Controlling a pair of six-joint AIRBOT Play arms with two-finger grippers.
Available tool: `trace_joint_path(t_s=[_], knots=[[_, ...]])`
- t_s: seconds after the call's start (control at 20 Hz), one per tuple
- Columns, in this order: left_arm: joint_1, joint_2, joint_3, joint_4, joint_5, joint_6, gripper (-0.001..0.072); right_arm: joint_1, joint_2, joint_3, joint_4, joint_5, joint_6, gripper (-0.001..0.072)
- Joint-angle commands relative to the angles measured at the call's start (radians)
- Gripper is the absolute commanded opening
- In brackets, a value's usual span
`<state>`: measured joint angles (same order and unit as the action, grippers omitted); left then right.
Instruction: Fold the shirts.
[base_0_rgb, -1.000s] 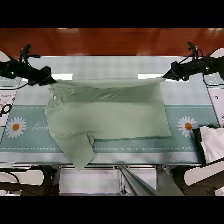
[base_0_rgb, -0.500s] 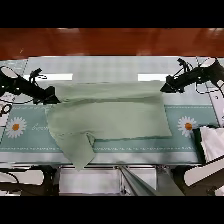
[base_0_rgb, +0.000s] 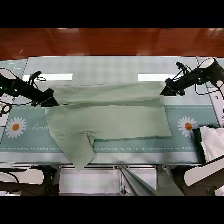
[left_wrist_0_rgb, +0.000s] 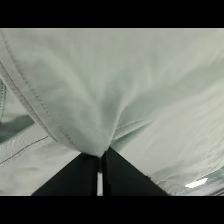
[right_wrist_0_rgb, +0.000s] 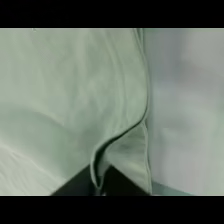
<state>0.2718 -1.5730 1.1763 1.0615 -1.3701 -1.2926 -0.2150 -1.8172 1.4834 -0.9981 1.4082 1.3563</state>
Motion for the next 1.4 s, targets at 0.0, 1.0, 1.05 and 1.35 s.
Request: trace_joint_path(t_s=[0.0,1.0,1.05,1.35], knots=[[0.003,0.001,0.001,0.004,-0.037,-0.006,0.0501,0.0,0.003,0.0,-0.01,0.029,0.047,0.0409],[0.401,0.575,-0.812,-0.026,-0.043,-0.137,0.0505,-0.23,0.764,-0.931,0.282,-0.257,-0.215,0.0408],[0.372,0.575,-0.83,-0.022,-0.02,-0.165,0.0505,-0.23,0.764,-0.931,0.285,-0.256,-0.215,0.0408],[0.155,0.559,-0.83,-0.025,0.16,-0.222,0.0505,-0.23,0.764,-0.931,0.289,-0.25,-0.213,0.0408]])
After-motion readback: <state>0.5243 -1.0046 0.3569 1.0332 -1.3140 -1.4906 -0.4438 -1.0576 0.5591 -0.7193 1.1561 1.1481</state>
